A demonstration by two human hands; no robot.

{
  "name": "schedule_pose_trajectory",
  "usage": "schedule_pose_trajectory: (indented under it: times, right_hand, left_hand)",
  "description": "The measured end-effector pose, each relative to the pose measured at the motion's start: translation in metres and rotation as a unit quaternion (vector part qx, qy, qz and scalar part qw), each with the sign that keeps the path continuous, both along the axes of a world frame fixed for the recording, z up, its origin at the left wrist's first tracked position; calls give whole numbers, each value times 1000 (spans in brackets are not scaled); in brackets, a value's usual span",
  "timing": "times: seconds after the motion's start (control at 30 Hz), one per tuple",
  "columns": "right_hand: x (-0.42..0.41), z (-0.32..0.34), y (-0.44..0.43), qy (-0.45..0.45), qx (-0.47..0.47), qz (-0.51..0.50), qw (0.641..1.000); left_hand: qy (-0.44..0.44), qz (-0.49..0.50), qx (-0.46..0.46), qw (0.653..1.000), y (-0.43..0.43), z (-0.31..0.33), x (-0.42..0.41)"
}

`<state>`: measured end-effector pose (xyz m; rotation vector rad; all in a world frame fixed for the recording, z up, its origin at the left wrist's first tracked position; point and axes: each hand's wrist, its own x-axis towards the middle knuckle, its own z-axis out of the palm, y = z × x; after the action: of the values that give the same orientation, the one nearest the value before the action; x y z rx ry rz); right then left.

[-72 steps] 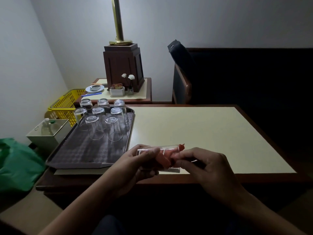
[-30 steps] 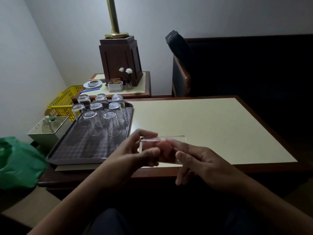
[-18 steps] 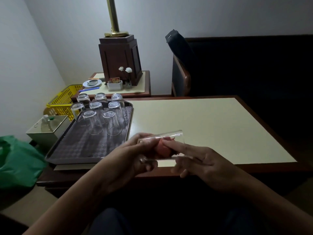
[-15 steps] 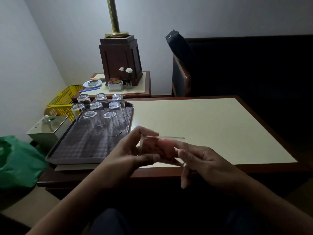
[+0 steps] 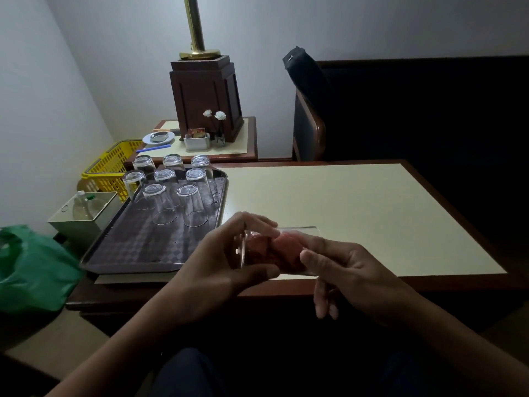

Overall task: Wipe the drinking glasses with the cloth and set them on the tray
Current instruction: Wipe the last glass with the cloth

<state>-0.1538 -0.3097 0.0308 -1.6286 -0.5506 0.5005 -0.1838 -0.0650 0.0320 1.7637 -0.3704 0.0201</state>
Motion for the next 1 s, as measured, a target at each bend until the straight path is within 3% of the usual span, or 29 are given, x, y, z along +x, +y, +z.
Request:
schedule_pose_trajectory:
  times: [0.07,0.17,0.23,0.33,0.47,0.53,0.6,0.7,0.8,0.9,1.0]
  right_hand:
    - [2,2,-3,-7,3,-1,1000]
    - [2,1,-5,-54,-19,-13,998]
    - [0,-3,-6,-105,-48,-6,993]
    - [-3,0,-3,-83,-69,-2,994]
    - [1,10,-4,-11,-49,10,999]
    - [5,10,-7,-13,-52,6,999]
    - [4,9,-8,-22,-47,4,999]
    - [0,2,-7,-105,-66,15,992]
    - [-2,5,-5,-104,-89,13,990]
    - [0,7,-3,-72,-69,1,995]
    - [2,7,-4,-80,-44,-15,996]
  left_hand:
    - [4,7,-15,1000,-3,-2,-2]
    - [198,-17,-176,964,-14,-2,2]
    - [268,-12,-193,944,-18,-2,4]
    - [211,24,-194,958,-16,-6,3]
    - [72,36,-60,995,-7,-5,2]
    - [121,36,-124,984,-11,-7,1]
    - [221,12,-219,950,-19,-7,1]
    - [292,5,-223,930,-22,-5,5]
    - [209,19,-178,961,-13,-5,3]
    - [66,20,-52,996,-8,-2,-2]
    - [85,27,-43,995,-7,-3,-1]
